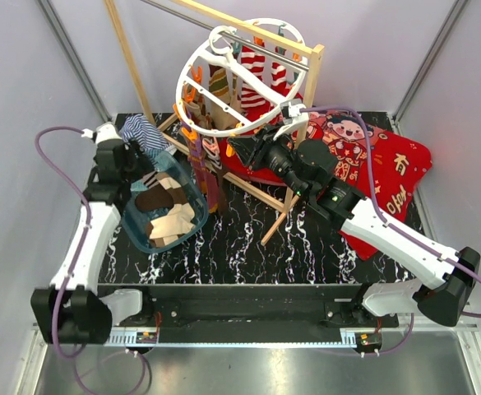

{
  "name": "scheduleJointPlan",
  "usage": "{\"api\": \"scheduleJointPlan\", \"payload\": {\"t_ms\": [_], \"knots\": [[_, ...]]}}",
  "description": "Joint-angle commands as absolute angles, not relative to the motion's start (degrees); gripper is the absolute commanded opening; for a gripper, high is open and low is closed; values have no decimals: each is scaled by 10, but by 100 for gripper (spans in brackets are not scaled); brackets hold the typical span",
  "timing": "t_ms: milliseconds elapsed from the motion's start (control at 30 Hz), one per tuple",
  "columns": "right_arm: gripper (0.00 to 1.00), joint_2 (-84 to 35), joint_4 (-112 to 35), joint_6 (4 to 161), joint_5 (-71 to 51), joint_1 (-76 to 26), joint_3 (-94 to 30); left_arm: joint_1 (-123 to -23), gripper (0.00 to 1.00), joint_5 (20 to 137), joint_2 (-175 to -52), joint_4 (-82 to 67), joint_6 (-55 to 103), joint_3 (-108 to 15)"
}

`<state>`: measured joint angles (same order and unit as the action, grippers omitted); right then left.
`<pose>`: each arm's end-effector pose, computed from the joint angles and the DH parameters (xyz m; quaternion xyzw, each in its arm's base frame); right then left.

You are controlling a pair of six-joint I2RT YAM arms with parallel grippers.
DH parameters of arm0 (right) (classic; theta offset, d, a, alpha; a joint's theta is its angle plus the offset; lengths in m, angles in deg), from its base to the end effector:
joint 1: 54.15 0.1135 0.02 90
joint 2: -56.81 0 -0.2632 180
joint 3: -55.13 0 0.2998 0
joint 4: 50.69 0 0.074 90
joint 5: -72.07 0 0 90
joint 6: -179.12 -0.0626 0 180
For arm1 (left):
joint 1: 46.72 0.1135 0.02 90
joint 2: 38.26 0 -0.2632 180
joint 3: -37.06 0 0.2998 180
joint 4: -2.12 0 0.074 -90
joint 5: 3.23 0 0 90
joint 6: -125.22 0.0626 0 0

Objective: Clip the socks to the hanger
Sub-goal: Pick up the sock from the bin.

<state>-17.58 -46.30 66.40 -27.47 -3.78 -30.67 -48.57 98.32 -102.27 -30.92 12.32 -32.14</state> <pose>0.2489 0.2843 0.4429 -0.0973 0.6560 0.4002 0.6325 0.3231 0.0021 0.3140 -0.2067 0.8283 -0.0259 0.5201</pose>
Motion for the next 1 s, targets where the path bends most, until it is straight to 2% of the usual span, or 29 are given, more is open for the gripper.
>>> {"api": "scheduleJointPlan", "payload": {"t_ms": [0, 233, 367, 467, 700, 967], "knots": [[0, -159, -470, 678, -296, -39, -318, -433, 72, 943, -1111, -330, 62, -379], [0, -161, -471, 679, -289, -39, -319, -414, 64, 931, -1280, -341, 47, -465], [0, -162, -471, 678, -283, -39, -318, -414, 55, 954, -1368, -363, 45, -517], [0, -161, -471, 681, -280, -39, -317, -414, 52, 969, -1433, -382, 49, -559], [0, -161, -472, 686, -280, -38, -316, -415, 42, 962, -1508, -397, 45, -591], [0, -164, -475, 688, -279, -39, -313, -434, 41, 964, -1554, -418, 55, -611]]}}
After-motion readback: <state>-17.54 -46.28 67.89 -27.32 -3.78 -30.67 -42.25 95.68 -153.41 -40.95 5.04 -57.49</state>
